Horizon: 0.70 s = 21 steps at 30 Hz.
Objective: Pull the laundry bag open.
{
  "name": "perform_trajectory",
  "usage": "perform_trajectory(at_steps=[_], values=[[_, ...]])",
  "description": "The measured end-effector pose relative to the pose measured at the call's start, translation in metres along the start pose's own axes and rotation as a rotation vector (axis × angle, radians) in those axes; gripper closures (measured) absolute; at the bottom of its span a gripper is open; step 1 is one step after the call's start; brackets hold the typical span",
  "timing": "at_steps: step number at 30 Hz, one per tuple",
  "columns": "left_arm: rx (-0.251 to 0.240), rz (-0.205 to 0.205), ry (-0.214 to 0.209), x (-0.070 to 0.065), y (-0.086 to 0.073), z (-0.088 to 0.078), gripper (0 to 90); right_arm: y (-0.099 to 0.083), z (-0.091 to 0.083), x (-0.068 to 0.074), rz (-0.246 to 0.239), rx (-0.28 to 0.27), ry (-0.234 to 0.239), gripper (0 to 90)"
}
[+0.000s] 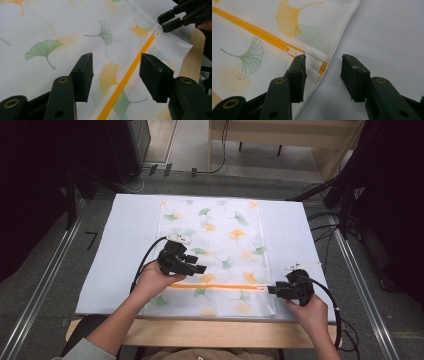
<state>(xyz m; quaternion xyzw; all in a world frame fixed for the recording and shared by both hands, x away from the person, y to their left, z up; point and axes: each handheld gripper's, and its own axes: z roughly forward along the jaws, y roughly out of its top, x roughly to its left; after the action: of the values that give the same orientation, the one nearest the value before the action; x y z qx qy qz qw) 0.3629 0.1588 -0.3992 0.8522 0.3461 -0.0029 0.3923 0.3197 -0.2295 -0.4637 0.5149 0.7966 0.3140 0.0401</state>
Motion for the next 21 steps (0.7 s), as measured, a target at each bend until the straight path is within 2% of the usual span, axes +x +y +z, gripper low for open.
perform_trajectory(at_steps=[4,6,7,10,16,17,20,21], values=[[-0.002,0.007,0.002,0.0,-0.001,-0.002,49.8,0.002,0.002,0.001,-0.016,-0.001,-0.003,57.0],[0.002,-0.027,0.007,0.001,-0.001,-0.002,52.8,0.003,0.004,0.003,-0.024,-0.001,0.004,57.8],[-0.01,-0.036,0.005,0.002,-0.001,-0.002,55.7,0.004,0.005,0.006,-0.045,0.001,-0.001,58.7],[-0.018,-0.032,0.006,0.002,-0.002,-0.003,56.7,0.005,0.007,0.009,-0.065,0.008,-0.004,60.4],[-0.011,-0.02,0.002,0.0,-0.001,-0.001,58.3,0.007,0.008,0.013,-0.089,0.02,-0.045,66.9],[-0.007,-0.047,-0.02,0.0,-0.001,0.0,60.8,0.007,0.009,0.013,-0.092,0.023,-0.047,67.7],[-0.007,-0.067,-0.033,-0.001,0.0,0.001,64.8,0.007,0.009,0.015,-0.099,0.026,-0.057,69.8],[-0.009,-0.058,-0.027,-0.002,0.001,0.001,66.2,0.008,0.01,0.017,-0.11,0.023,-0.065,71.8]])
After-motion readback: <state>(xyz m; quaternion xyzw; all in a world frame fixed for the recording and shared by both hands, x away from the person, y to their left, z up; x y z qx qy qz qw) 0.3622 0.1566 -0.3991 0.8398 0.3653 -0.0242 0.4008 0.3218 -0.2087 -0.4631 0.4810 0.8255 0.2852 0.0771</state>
